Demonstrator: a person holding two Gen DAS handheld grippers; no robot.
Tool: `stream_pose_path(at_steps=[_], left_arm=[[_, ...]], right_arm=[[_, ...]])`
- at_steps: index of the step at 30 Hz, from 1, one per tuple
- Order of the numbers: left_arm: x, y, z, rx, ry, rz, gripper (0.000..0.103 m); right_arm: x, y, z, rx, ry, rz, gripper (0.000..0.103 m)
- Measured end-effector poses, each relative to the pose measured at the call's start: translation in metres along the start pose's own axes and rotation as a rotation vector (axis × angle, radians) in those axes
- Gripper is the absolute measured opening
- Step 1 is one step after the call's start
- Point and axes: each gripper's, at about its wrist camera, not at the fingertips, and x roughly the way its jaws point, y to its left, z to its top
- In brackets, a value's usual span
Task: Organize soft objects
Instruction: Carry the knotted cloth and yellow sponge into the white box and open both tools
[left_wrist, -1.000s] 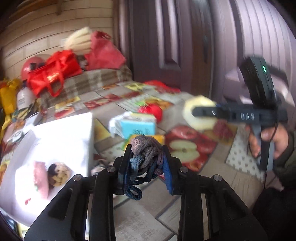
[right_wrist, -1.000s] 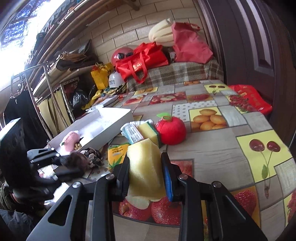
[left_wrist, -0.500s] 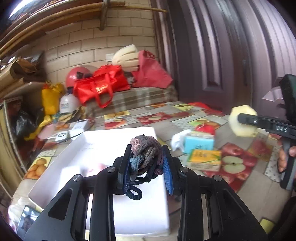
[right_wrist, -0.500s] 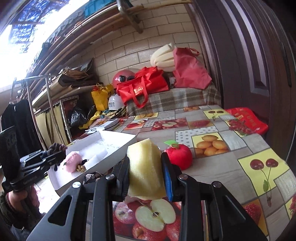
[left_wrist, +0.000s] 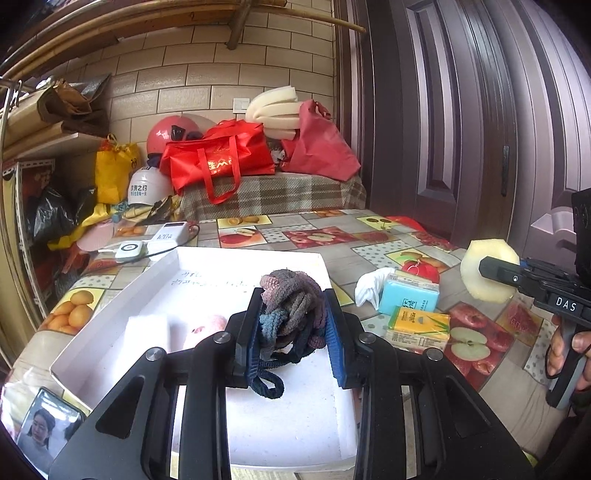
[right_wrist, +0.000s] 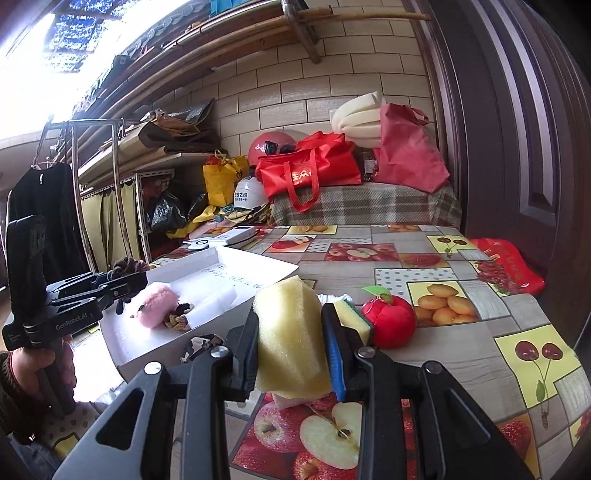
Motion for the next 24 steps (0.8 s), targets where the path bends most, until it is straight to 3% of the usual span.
stream_pose_path(at_steps=[24], left_arm=[[0.012, 0.033, 0.002, -0.038, 0.015, 0.115, 0.03]], right_arm=[[0.04, 0.034, 0.002, 0.013, 0.04, 0.058, 0.03]])
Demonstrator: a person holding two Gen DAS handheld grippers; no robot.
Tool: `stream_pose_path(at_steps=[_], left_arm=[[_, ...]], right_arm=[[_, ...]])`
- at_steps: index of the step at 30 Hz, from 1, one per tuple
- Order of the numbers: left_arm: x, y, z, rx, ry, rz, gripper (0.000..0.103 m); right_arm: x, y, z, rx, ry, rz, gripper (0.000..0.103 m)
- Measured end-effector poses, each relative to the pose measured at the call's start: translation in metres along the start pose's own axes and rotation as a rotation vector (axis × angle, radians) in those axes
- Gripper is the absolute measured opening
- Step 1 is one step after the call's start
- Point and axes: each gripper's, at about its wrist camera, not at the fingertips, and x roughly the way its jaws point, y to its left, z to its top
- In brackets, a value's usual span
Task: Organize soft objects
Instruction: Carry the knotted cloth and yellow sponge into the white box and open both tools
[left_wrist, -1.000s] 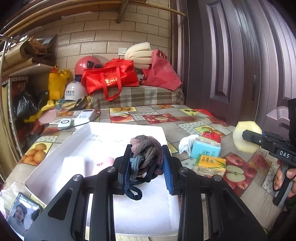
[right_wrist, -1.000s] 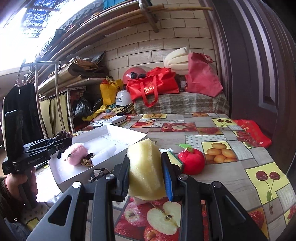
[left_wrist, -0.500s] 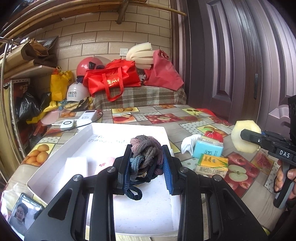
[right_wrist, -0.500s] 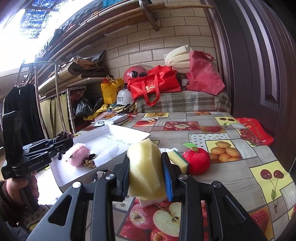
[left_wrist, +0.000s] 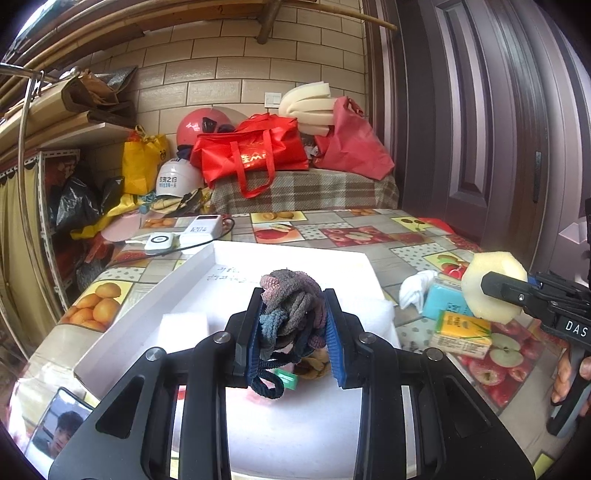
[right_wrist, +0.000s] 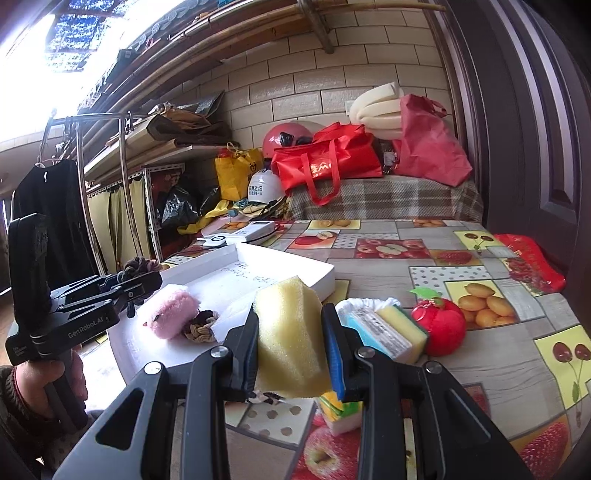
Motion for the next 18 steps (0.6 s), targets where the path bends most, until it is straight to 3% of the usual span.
stream_pose_path(at_steps=[5, 18], left_arm=[[0.005, 0.015, 0.001, -0.005, -0.002, 0.035, 0.03], [0.02, 0.037, 0.005, -0.015, 0.007, 0.079, 0.03]], right_arm=[[0.019, 0.005, -0.001, 0.023, 0.04, 0.014, 0.03], [0.049, 0.049, 0.008, -0.104, 0.029, 0.054, 0.031]])
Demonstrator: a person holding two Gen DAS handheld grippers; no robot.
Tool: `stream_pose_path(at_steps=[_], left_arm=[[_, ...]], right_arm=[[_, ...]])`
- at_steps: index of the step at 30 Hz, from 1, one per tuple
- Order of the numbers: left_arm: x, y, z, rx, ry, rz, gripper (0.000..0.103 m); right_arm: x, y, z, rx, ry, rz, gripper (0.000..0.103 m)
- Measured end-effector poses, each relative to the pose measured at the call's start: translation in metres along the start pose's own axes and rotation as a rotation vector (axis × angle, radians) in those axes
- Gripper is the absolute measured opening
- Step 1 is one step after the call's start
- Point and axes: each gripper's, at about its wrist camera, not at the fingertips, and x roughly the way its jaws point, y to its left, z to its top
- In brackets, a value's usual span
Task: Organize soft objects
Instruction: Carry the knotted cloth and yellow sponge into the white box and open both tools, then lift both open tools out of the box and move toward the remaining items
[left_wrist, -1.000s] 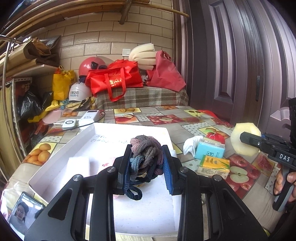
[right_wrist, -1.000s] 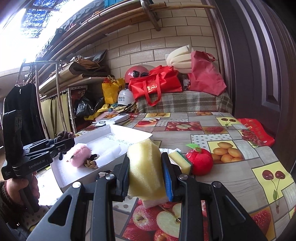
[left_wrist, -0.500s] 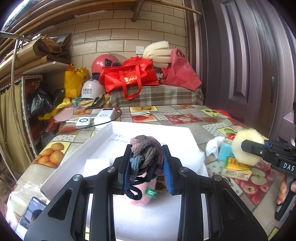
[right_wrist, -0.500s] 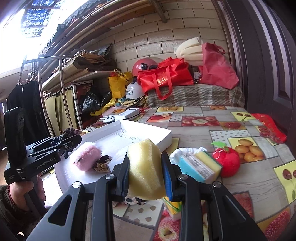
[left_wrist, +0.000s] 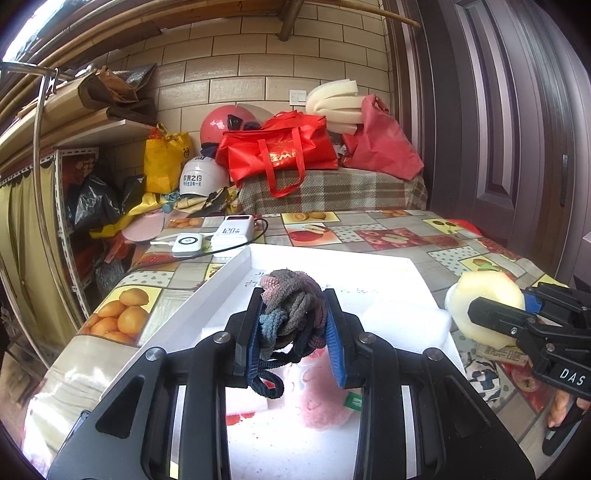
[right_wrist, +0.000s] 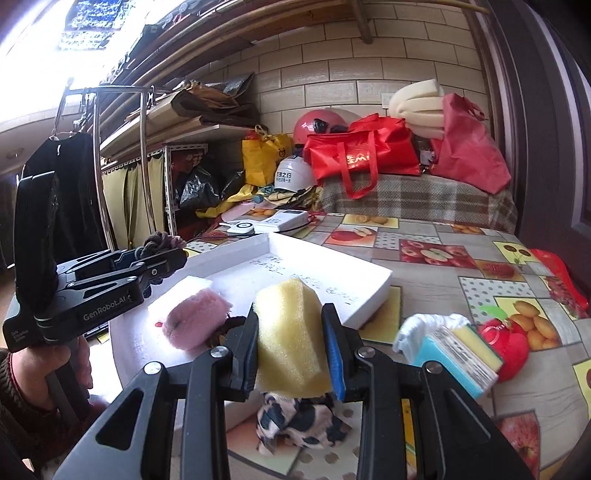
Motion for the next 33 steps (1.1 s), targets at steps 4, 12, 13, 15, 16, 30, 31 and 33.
stream_pose_path(at_steps=[4, 12, 13, 15, 16, 30, 31, 33], left_arm=[[0.005, 0.008, 0.001, -0.029, 0.01, 0.005, 0.03], [0.019, 0.016, 0.006, -0.038, 0.022, 0.021, 0.03], [0.021, 0.016, 0.006, -0.037, 0.022, 0.022, 0.03], [0.023, 0.017, 0.007, -0.036, 0.03, 0.021, 0.03], [0.025, 0.017, 0.007, -0.036, 0.038, 0.019, 0.03], [0.023, 0.02, 0.007, -0.047, 0.0, 0.181, 0.1], [0.021, 0.02, 0.007, -0.045, -0.012, 0.186, 0.1], [0.02, 0.022, 0.007, -0.051, -0.019, 0.184, 0.102]], right_arm=[[0.016, 0.007, 0.006, -0.007, 0.011, 0.009, 0.031], [0.045, 0.003, 0.014, 0.055, 0.039, 0.007, 0.031], [0.049, 0.003, 0.015, 0.061, 0.046, 0.008, 0.031], [0.056, 0.006, 0.018, 0.058, 0.056, 0.011, 0.031], [0.06, 0.009, 0.019, 0.05, 0.059, 0.012, 0.031], [0.061, 0.01, 0.021, 0.049, 0.047, -0.01, 0.092], [0.061, 0.01, 0.022, 0.051, 0.042, -0.013, 0.093], [0.059, 0.012, 0.022, 0.047, 0.031, -0.018, 0.093]])
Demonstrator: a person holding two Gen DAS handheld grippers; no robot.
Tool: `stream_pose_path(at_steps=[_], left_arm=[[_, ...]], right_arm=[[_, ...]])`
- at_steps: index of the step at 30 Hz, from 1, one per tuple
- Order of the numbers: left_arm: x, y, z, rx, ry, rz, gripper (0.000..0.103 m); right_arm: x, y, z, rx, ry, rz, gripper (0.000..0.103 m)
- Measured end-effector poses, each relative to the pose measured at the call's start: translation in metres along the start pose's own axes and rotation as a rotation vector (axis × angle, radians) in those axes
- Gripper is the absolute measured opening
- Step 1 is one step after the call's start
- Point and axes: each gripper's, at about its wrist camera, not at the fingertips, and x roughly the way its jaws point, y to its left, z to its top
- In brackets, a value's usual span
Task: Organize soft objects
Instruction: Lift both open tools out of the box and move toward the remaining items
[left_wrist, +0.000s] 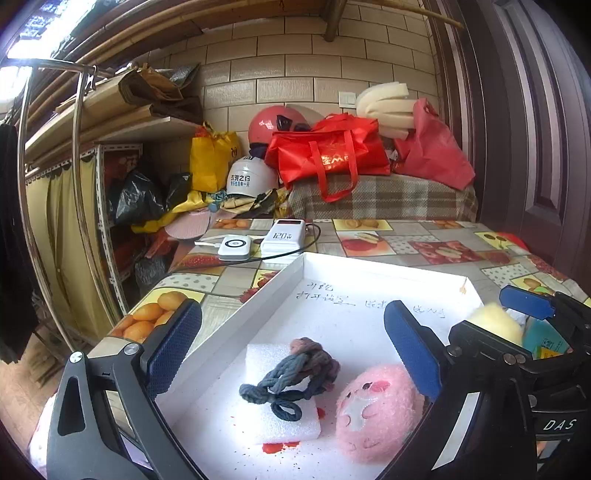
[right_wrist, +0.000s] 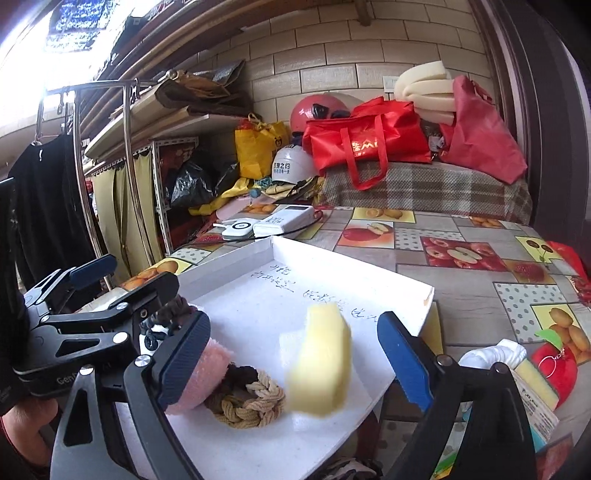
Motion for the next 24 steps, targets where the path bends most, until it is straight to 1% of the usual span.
stream_pose_path(at_steps=[3, 6, 11, 19, 24], left_arm=[[-0.001, 0.003, 0.0, -0.012, -0.006, 0.001, 0.103], [-0.004, 0.004, -0.001, -0.017, -0.018, 0.006, 0.103], [-0.009, 0.002, -0.001, -0.018, -0.037, 0.008, 0.103], [-0.015, 0.01, -0.001, -0.056, -0.063, 0.033, 0.103], [-0.019, 0.009, -0.001, -0.059, -0.07, 0.039, 0.103]], right_arm=[[-0.003, 0.004, 0.0, -0.021, -0.022, -0.007, 0.095], [-0.005, 0.006, 0.0, -0.03, -0.038, -0.015, 0.103], [-0.007, 0.004, 0.001, -0.025, -0.05, -0.011, 0.103], [-0.013, 0.004, 0.0, -0.023, -0.082, -0.011, 0.103], [-0.016, 0.006, -0.001, -0.027, -0.095, -0.01, 0.103]])
